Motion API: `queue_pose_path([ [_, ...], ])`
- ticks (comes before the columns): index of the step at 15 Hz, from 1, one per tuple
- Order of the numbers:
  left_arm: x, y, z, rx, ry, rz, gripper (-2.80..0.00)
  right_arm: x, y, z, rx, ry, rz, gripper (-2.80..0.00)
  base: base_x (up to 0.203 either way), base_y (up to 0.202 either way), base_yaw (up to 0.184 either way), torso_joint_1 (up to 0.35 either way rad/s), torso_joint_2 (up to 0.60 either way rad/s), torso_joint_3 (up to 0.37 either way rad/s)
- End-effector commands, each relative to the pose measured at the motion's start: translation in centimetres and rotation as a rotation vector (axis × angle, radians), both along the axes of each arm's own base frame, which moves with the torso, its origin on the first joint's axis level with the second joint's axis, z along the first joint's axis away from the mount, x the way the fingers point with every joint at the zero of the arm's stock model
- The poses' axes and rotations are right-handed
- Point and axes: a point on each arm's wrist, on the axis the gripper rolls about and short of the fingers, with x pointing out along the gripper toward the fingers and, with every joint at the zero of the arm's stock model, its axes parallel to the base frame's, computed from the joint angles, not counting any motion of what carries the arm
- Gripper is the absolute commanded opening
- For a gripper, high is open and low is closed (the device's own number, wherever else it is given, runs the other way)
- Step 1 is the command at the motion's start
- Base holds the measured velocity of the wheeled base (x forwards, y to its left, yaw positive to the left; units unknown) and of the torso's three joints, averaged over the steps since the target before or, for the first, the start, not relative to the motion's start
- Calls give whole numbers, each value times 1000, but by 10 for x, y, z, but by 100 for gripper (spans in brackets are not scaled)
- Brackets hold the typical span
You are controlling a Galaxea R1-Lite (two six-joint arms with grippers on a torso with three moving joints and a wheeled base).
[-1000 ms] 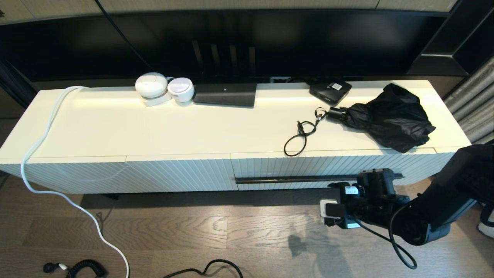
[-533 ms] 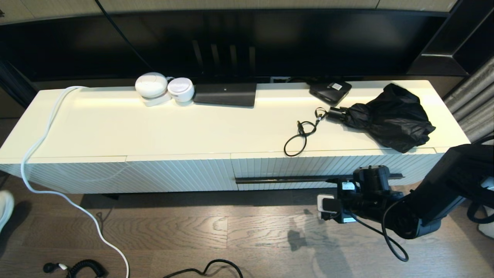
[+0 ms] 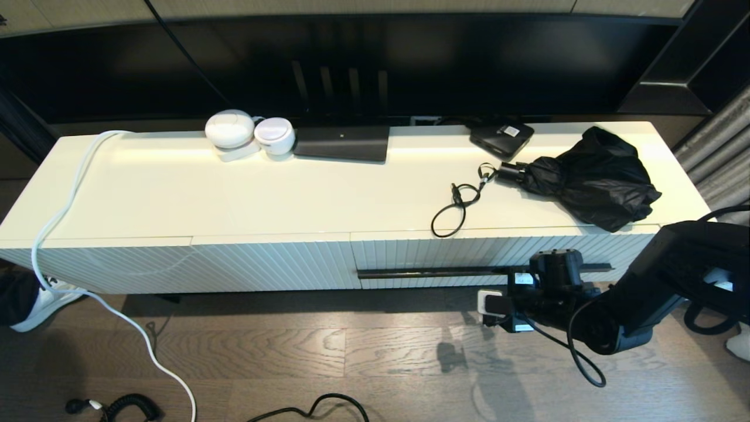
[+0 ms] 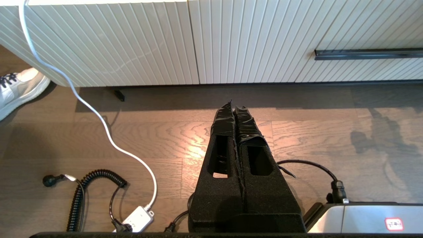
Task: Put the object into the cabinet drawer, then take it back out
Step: Open the drawer
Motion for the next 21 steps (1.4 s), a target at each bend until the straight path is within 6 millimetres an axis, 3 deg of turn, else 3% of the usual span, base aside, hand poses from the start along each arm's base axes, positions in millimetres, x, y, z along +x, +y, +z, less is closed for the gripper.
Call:
queue_pose_path([
  [1, 0, 0, 0, -1, 1, 0, -280, 4, 0, -1, -4, -10, 4, 0, 0, 0, 0, 0, 0, 0],
  [10, 0, 0, 0, -1, -1, 0, -280, 17, 1, -5, 1, -31, -2, 0, 0, 0, 0, 0, 0, 0],
  [21, 0, 0, 0, -1, 0, 1, -280, 11, -1, -14, -11, 12, -2, 0, 0, 0, 0, 0, 0, 0],
])
